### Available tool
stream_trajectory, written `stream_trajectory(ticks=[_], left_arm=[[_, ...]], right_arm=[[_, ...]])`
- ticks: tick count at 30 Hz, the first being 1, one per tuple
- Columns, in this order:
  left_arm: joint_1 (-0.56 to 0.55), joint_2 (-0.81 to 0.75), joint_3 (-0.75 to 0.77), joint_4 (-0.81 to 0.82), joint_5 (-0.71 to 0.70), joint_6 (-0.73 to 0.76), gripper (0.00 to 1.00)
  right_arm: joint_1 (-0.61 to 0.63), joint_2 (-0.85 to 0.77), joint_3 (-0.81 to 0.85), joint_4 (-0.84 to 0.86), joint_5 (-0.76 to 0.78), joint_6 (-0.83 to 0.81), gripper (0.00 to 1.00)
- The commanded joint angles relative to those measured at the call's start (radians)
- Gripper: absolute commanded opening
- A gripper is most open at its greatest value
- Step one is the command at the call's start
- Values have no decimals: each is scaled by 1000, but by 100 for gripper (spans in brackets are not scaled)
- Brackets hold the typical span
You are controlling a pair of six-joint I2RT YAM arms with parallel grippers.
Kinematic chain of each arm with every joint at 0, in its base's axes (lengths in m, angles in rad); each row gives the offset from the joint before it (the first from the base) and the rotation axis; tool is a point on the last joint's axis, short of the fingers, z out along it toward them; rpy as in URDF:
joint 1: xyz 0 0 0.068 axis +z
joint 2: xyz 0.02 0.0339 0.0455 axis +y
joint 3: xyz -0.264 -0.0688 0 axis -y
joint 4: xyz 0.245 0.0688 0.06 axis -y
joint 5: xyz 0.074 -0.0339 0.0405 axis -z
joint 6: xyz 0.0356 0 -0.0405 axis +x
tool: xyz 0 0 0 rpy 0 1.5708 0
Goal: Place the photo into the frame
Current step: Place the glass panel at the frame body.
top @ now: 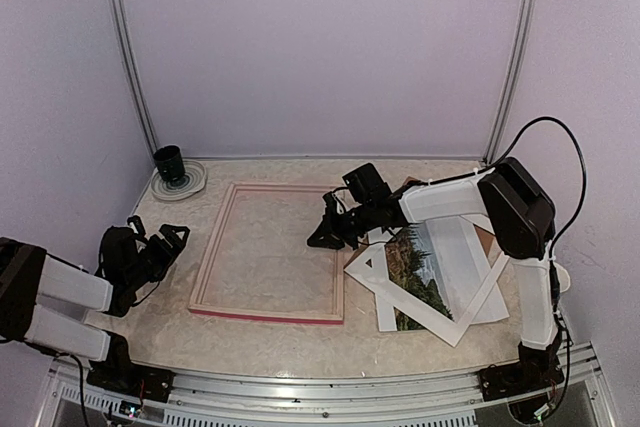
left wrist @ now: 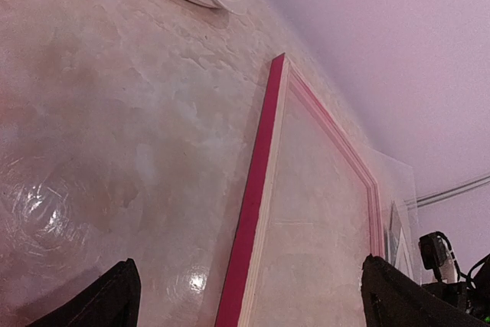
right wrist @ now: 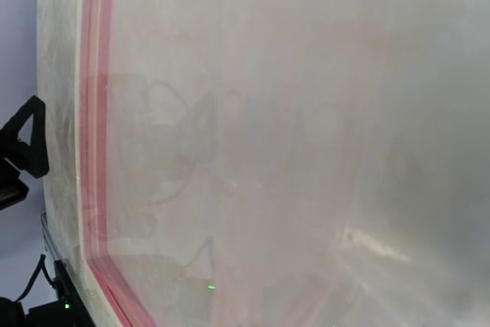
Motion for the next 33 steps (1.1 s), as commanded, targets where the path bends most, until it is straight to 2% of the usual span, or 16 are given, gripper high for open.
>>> stream_trajectory(ticks=[1, 33], left_arm=[[7, 0, 20, 32, 8, -1, 99], [7, 5, 20, 34, 6, -2, 99]], right_arm=[[7, -39, -10, -17, 0, -12, 0], [0, -44, -25, -25, -6, -20, 0]])
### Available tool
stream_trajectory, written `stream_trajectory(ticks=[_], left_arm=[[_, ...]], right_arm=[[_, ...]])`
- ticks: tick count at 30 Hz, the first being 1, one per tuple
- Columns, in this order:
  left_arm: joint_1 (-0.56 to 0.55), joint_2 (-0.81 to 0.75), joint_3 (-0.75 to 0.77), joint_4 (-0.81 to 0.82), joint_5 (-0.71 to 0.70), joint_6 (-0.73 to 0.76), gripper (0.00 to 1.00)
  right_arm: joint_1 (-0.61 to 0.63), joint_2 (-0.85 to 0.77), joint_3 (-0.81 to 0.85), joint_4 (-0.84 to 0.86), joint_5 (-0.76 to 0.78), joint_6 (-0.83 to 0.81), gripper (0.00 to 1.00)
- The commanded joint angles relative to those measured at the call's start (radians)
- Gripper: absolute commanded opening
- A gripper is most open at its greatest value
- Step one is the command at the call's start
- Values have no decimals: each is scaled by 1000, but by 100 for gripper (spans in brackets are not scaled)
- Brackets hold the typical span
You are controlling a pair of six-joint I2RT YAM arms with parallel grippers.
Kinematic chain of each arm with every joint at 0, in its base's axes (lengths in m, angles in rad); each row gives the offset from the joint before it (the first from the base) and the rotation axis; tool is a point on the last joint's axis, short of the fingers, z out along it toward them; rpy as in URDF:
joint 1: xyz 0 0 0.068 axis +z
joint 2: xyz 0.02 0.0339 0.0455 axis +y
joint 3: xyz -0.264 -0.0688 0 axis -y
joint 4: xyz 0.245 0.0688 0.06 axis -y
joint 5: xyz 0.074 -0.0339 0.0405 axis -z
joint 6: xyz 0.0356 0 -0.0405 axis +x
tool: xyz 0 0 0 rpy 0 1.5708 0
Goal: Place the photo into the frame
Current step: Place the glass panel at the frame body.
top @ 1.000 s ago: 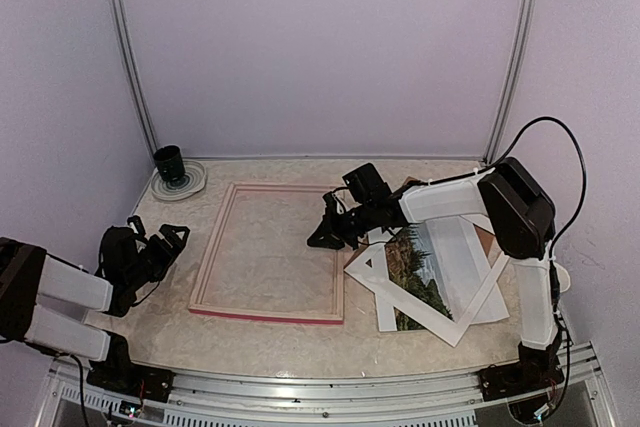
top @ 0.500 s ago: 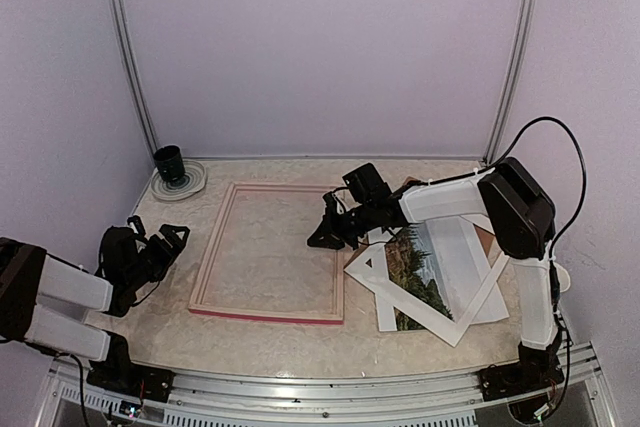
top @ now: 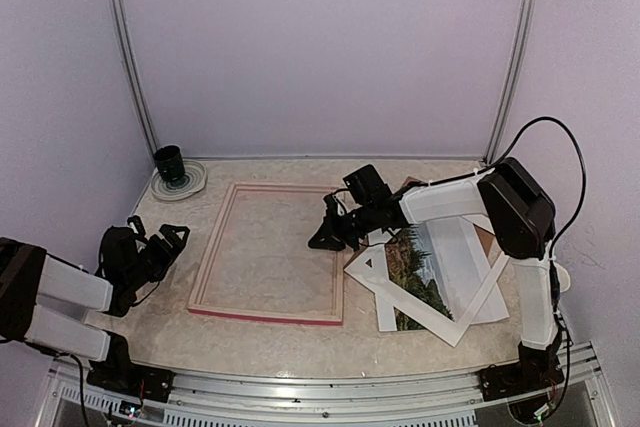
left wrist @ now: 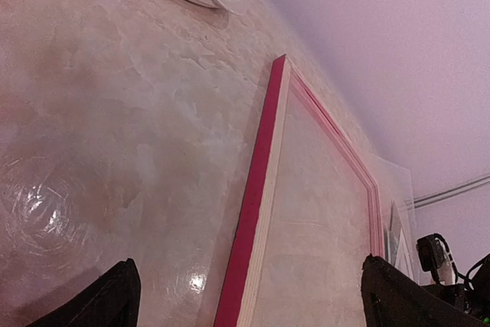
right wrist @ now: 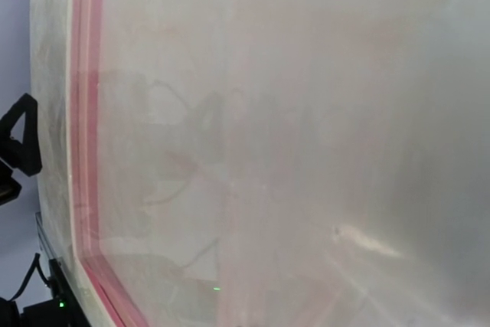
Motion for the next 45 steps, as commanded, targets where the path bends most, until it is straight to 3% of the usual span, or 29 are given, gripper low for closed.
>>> stream_trajectory(ticks=[1, 25, 30, 33, 45], left_arm=[[7, 5, 20, 35, 6, -2, 99], [7, 5, 20, 35, 7, -2, 99], [7, 10, 20, 39, 9, -2, 99], [7, 13, 20, 40, 10, -3, 99], [7, 16, 20, 44, 12, -3, 99]], right_arm=[[0, -43, -18, -21, -7, -15, 0], [-1, -55, -20, -20, -1, -24, 0], [-2, -46, -15, -23, -12, -26, 28], [-2, -47, -9, -31, -9, -32, 38], [-1, -52, 8, -67, 7, -50, 48]])
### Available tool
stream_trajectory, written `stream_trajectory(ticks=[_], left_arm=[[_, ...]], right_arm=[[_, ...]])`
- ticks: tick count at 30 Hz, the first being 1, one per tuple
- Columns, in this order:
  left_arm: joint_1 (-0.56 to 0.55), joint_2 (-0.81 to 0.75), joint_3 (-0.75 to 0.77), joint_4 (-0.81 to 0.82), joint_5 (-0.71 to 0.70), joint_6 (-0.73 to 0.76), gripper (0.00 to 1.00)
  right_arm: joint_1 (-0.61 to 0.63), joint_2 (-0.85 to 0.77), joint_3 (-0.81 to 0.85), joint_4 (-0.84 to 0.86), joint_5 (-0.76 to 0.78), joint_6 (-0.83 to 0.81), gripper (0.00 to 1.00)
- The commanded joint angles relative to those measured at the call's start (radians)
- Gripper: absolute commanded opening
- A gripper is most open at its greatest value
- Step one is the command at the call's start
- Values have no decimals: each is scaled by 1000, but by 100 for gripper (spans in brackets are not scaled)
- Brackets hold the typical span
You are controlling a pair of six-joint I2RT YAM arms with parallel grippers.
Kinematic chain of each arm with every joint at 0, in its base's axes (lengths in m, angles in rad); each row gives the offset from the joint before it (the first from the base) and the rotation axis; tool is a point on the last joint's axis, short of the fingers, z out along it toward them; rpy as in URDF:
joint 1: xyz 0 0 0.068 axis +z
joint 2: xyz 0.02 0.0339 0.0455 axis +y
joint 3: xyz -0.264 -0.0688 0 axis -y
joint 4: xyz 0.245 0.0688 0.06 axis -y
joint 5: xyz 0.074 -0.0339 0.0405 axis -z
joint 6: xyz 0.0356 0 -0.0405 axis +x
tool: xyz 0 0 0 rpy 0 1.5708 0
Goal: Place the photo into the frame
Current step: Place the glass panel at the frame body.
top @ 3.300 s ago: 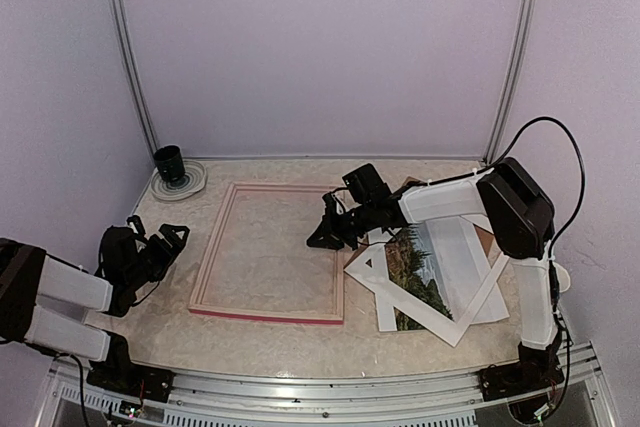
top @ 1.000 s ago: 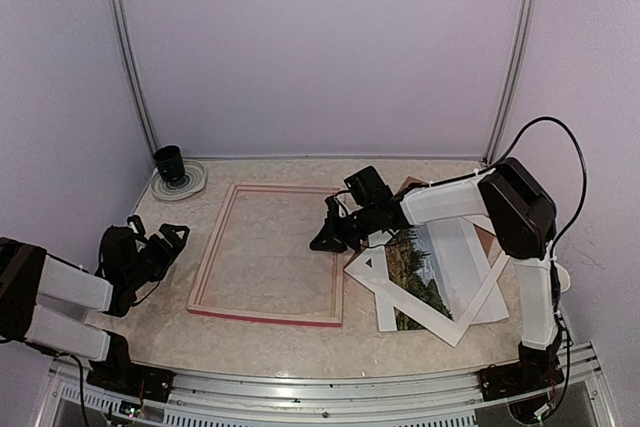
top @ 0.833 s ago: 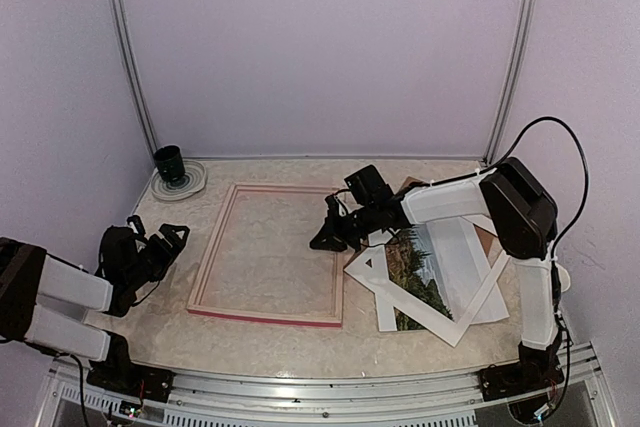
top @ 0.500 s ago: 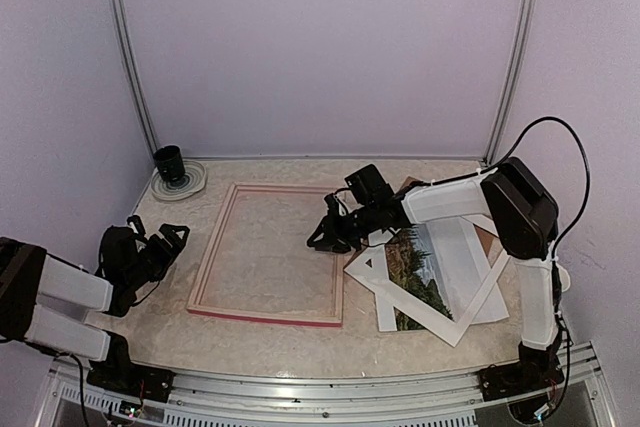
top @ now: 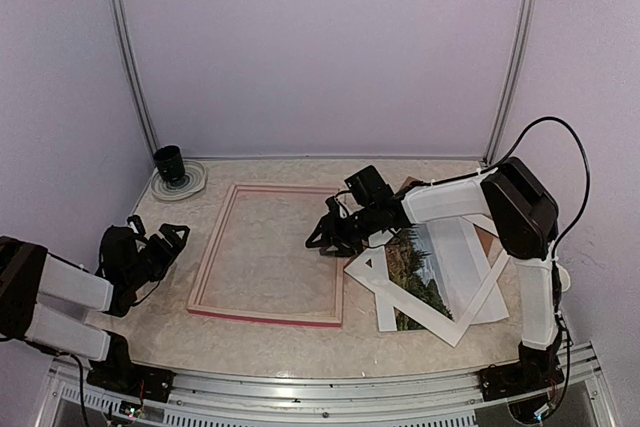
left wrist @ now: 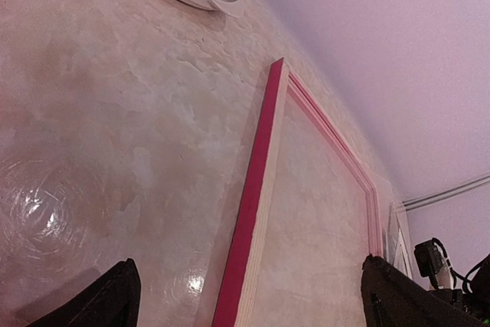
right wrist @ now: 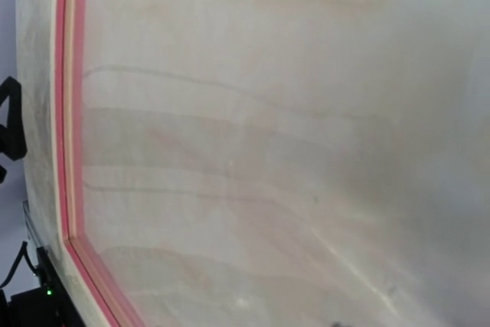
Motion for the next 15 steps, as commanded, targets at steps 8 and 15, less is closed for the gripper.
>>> stream_trajectory(ticks=[8, 15], left_arm=[[7, 12, 20, 27, 12, -4, 99], [7, 12, 19, 30, 10, -3, 99]], right_arm=[[4, -49, 63, -114, 60, -67, 60], [7, -68, 90, -186, 118, -106, 64]])
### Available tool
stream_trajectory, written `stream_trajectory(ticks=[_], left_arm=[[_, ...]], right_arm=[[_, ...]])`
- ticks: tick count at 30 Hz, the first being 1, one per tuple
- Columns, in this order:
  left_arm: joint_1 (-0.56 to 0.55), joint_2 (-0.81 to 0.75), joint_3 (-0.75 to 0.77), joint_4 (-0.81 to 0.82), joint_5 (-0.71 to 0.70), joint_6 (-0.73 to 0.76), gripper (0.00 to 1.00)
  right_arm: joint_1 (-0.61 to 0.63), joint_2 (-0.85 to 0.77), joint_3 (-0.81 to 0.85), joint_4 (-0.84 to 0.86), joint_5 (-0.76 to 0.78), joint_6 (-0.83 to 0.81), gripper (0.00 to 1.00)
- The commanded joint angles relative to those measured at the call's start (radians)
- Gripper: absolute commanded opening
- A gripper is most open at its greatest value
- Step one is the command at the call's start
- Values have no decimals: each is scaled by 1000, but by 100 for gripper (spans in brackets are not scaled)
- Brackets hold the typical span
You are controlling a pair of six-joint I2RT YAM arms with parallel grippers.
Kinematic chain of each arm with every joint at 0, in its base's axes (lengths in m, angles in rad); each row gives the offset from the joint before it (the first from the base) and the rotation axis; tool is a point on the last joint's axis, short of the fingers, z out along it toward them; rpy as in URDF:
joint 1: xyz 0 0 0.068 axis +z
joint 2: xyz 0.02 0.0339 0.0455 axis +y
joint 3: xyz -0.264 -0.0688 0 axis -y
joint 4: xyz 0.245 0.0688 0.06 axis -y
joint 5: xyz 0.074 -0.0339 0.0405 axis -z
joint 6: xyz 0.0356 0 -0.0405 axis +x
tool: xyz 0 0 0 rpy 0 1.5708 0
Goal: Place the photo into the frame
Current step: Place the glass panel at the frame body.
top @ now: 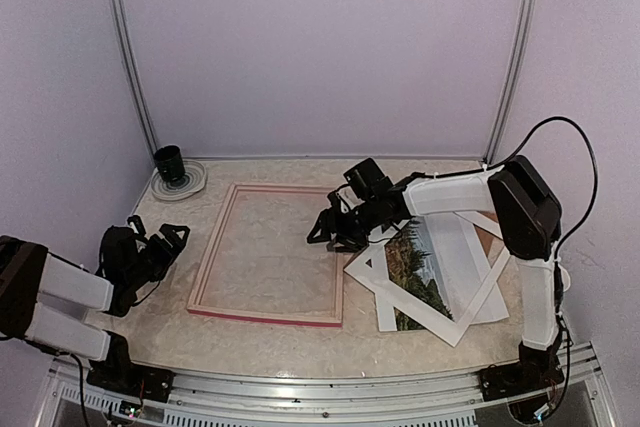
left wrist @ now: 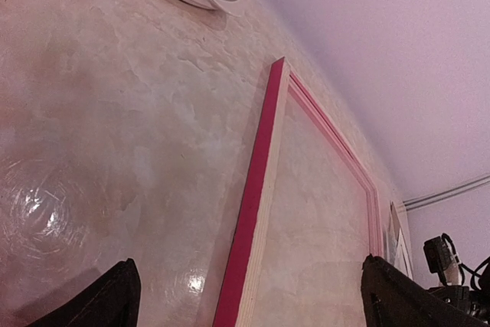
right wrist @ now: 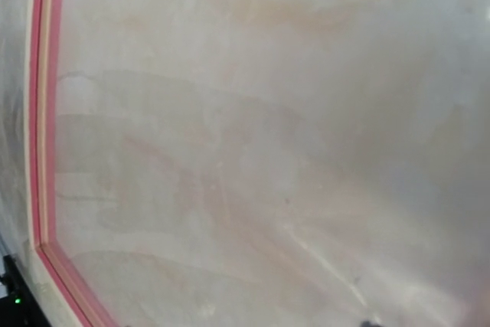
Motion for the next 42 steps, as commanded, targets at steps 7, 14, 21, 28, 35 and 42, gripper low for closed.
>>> stream_trajectory(ticks=[7, 14, 21, 28, 35, 42], left_arm=[[7, 8, 18, 27, 11, -4, 99], [7, 8, 18, 27, 10, -5, 99], [7, 7, 18, 28, 12, -4, 99], [7, 6, 18, 27, 12, -5, 99], [7, 12, 18, 30, 10, -4, 99], [7, 15, 18, 32, 9, -6, 99]], right_arm=[[9, -59, 34, -93, 69, -57, 66], [9, -63, 36, -119, 97, -71, 67], [18, -41, 65, -135, 98, -79, 67], [26, -23, 100, -159, 103, -90, 67], [26, -22, 115, -200, 126, -111, 67], [25, -44, 105, -227, 170, -128, 67]])
